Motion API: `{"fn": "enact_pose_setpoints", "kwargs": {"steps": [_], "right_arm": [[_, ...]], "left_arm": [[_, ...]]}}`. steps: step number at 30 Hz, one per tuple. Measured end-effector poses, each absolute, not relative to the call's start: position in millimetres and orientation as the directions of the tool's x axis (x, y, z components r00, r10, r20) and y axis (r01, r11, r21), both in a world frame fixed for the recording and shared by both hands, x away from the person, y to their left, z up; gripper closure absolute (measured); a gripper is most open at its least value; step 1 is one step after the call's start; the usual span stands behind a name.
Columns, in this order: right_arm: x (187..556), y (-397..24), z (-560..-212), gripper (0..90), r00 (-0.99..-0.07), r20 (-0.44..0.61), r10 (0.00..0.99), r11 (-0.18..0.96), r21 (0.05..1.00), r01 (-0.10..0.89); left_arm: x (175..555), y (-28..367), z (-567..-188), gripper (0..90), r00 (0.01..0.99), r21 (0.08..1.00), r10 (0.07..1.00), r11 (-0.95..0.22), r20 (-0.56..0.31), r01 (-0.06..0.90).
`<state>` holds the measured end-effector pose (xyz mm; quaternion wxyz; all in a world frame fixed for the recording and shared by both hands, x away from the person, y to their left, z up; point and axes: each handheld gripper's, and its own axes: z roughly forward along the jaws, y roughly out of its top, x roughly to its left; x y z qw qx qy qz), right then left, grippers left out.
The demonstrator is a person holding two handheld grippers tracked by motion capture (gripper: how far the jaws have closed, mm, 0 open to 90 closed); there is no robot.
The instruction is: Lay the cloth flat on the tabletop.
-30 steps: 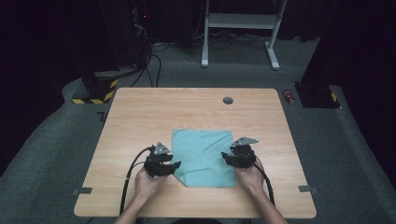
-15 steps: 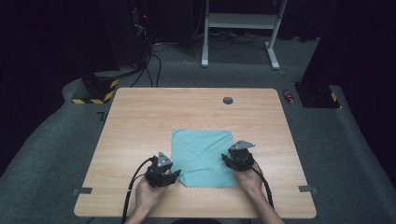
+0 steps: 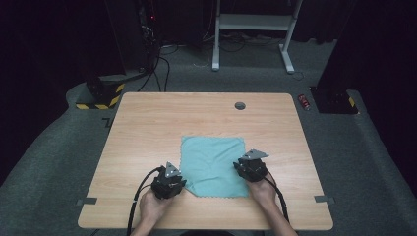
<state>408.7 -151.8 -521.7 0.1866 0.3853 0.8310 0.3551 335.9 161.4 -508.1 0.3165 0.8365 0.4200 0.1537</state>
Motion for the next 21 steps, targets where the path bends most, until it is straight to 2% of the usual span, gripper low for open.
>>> {"fn": "enact_pose_setpoints", "kwargs": {"steps": [6,10,13,18,21], "right_arm": [[407.4,-152.6,-523.0,71.0,-0.631,-0.032,0.775,0.442,0.742,0.504],[407.3,-152.7,-523.0,71.0,-0.629,-0.029,0.777,0.439,0.742,0.507],[407.6,-152.9,-523.1,71.0,-0.629,-0.027,0.777,0.437,0.742,0.508],[407.8,-153.2,-523.2,70.9,-0.629,-0.027,0.777,0.437,0.743,0.507],[407.7,-153.1,-523.2,70.9,-0.629,-0.027,0.777,0.437,0.742,0.508]], "left_arm": [[326.2,171.9,-506.0,84.5,0.593,0.656,0.805,-0.446,-0.003,0.609],[319.6,180.3,-506.7,84.8,0.579,0.665,0.815,-0.423,-0.017,0.615],[314.6,184.7,-503.2,80.1,0.566,0.678,0.824,-0.398,-0.032,0.618],[312.7,186.5,-495.9,61.0,0.558,0.707,0.827,-0.357,-0.064,0.611],[315.6,180.8,-495.8,54.9,0.561,0.710,0.825,-0.350,-0.076,0.611]]}}
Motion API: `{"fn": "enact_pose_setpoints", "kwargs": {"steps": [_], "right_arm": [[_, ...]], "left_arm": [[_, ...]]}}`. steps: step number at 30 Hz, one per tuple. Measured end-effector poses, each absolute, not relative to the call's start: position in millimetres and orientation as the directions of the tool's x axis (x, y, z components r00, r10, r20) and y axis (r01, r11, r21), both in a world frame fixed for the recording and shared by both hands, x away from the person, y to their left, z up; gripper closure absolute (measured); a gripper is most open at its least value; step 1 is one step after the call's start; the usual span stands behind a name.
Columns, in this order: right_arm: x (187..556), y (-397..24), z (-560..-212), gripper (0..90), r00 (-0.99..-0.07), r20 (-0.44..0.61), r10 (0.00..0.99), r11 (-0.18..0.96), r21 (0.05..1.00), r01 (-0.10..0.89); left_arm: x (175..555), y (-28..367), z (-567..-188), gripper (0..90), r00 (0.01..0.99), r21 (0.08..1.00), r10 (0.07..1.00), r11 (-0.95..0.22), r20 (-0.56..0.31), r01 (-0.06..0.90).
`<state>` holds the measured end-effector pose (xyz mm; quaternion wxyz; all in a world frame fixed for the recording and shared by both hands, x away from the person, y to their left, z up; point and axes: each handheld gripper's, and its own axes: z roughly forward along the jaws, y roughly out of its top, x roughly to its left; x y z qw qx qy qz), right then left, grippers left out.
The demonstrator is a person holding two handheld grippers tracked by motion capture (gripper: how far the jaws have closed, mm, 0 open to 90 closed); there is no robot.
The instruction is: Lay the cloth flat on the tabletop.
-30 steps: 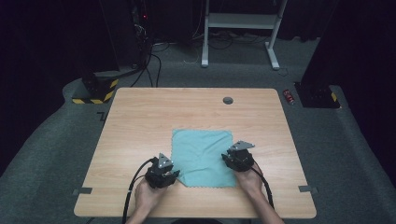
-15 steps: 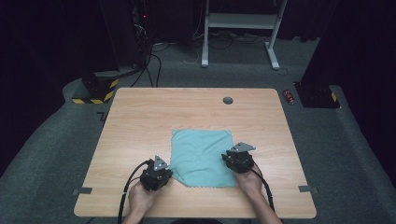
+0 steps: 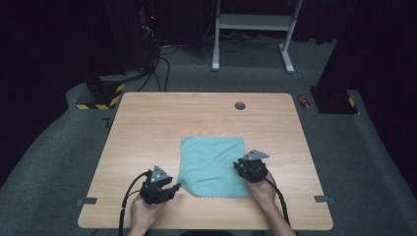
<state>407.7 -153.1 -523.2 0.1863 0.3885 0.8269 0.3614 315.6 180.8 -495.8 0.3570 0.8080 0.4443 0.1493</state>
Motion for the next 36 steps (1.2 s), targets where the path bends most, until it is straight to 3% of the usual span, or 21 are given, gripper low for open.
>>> {"fn": "enact_pose_setpoints", "kwargs": {"steps": [8,14,16,29,31,36], "right_arm": [[407.5,-153.0,-523.1,70.9,-0.627,-0.024,0.779,0.435,0.741,0.511],[407.5,-152.9,-523.1,70.9,-0.628,-0.026,0.778,0.436,0.742,0.510],[407.5,-152.9,-523.1,70.9,-0.627,-0.025,0.779,0.435,0.741,0.511],[407.4,-152.7,-523.1,70.9,-0.628,-0.027,0.778,0.437,0.742,0.509],[407.5,-152.7,-523.1,70.9,-0.628,-0.028,0.778,0.437,0.742,0.509],[407.4,-152.7,-523.1,70.9,-0.628,-0.028,0.778,0.437,0.742,0.509]], "left_arm": [[330.6,158.8,-497.2,56.7,0.594,0.716,0.799,-0.362,-0.092,0.597],[331.1,156.5,-498.6,85.4,0.634,0.713,0.764,-0.378,-0.120,0.591],[329.1,158.1,-498.5,89.6,0.642,0.708,0.758,-0.390,-0.115,0.588],[302.4,191.9,-501.6,88.3,0.624,0.653,0.771,-0.412,-0.122,0.636],[302.1,194.8,-503.9,82.3,0.609,0.630,0.785,-0.418,-0.111,0.654],[304.5,195.1,-499.1,63.9,0.584,0.679,0.803,-0.364,-0.118,0.637]]}}
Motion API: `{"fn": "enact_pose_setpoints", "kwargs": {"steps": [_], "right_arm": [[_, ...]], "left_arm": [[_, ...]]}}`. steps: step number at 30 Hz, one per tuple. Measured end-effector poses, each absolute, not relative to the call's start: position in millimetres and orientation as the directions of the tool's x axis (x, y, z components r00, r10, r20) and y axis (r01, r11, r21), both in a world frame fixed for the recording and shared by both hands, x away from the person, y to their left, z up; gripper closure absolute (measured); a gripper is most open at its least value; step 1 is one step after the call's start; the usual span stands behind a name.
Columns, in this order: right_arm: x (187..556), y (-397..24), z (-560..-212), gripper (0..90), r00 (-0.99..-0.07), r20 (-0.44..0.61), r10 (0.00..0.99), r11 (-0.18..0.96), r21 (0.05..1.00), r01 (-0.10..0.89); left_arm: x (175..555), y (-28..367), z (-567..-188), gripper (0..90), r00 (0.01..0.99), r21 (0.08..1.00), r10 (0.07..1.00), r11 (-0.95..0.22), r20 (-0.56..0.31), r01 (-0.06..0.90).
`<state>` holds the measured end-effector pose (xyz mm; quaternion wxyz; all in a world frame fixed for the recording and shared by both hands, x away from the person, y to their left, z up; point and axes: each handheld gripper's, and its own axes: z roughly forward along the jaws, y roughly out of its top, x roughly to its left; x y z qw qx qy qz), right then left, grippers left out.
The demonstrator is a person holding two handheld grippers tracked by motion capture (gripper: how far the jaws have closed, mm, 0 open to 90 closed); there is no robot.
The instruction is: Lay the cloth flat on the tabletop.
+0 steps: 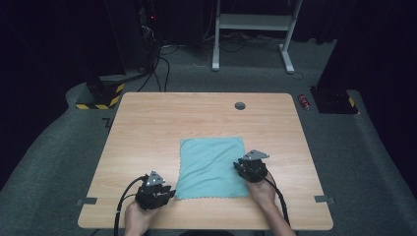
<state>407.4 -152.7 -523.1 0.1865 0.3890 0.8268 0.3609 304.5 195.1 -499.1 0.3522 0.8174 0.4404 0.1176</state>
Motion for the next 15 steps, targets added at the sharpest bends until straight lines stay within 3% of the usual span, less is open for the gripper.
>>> {"fn": "enact_pose_setpoints", "kwargs": {"steps": [2,6,15], "right_arm": [[407.6,-152.9,-523.1,70.9,-0.628,-0.028,0.777,0.437,0.742,0.508],[409.5,-155.2,-522.0,66.9,-0.638,-0.002,0.770,0.432,0.738,0.519],[377.6,-182.3,-495.3,65.8,-0.674,0.024,0.738,0.430,0.753,0.498]], "left_arm": [[309.1,187.6,-497.5,58.0,0.591,0.701,0.798,-0.354,-0.119,0.619],[322.2,172.1,-502.4,51.3,0.588,0.711,0.808,-0.389,-0.042,0.585],[347.5,164.7,-516.5,46.9,0.534,0.747,0.846,-0.351,-0.005,0.564]]}}
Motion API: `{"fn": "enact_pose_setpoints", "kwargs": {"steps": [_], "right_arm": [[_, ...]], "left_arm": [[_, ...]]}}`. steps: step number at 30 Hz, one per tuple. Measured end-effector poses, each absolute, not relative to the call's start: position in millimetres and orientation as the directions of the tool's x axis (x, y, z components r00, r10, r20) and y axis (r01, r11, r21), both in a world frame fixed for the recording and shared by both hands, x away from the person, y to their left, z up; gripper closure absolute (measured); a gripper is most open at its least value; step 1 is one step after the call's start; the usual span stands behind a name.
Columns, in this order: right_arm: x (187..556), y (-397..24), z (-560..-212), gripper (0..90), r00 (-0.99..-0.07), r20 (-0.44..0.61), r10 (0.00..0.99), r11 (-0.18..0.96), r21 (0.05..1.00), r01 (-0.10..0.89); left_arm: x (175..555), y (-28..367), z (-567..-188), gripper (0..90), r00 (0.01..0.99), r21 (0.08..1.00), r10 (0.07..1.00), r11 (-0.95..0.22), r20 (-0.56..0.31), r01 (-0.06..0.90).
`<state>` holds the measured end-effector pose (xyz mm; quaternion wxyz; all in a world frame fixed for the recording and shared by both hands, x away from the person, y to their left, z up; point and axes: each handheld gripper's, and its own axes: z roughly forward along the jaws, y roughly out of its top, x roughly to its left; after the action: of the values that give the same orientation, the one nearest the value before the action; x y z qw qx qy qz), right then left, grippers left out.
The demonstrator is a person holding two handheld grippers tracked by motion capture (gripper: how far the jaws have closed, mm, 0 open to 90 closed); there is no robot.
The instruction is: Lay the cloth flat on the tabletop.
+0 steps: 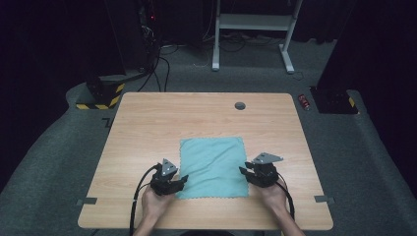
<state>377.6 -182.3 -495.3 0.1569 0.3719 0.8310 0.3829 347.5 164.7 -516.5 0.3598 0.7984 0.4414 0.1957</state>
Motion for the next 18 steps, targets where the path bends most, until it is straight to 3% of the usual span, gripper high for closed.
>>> {"fn": "enact_pose_setpoints", "kwargs": {"steps": [13,18], "right_arm": [[346.1,-178.2,-508.0,68.4,-0.749,0.030,0.662,0.514,0.708,0.483],[343.7,-176.3,-515.3,79.1,-0.767,-0.018,0.641,0.565,0.688,0.456]], "left_arm": [[348.0,168.6,-526.8,41.3,0.516,0.761,0.856,-0.332,-0.005,0.557],[348.4,168.9,-526.8,39.9,0.514,0.761,0.858,-0.334,0.000,0.557]]}}
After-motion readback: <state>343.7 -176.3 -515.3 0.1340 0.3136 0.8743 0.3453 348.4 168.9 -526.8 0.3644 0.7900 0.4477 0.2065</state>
